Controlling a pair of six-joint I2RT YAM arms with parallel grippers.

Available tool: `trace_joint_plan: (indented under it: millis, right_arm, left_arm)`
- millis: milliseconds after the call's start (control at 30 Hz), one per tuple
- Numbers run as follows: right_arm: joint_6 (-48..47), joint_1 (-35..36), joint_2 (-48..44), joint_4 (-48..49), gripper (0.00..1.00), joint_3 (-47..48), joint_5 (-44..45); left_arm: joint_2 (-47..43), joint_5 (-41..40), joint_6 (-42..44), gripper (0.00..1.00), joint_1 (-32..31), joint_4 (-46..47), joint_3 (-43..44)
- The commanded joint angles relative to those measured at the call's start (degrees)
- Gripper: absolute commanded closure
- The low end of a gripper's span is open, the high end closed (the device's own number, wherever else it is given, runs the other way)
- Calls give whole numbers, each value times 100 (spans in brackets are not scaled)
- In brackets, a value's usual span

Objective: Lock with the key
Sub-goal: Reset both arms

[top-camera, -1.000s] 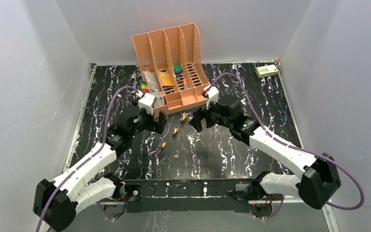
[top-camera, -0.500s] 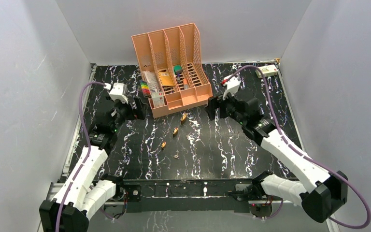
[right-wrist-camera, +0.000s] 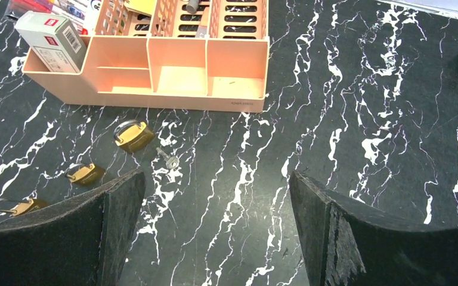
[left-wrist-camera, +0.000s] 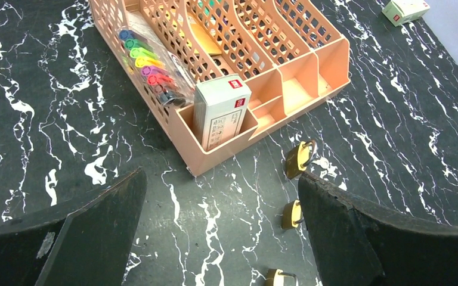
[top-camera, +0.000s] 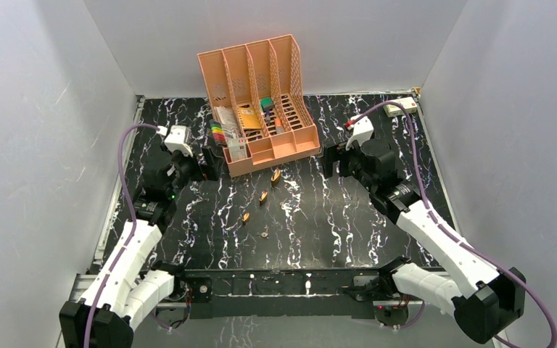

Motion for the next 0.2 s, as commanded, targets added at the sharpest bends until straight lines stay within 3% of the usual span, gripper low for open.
trace_joint_plan:
  millis: [0,167]
  right_arm:
    - [-150,-6,-252,408,1,-81,17]
    - [-211,-12,-371,574,1,-241,-128]
  left_arm:
    - [-32,113,-40,2,53,109,-5]
    - [33,184,-29,2,78,145,-11]
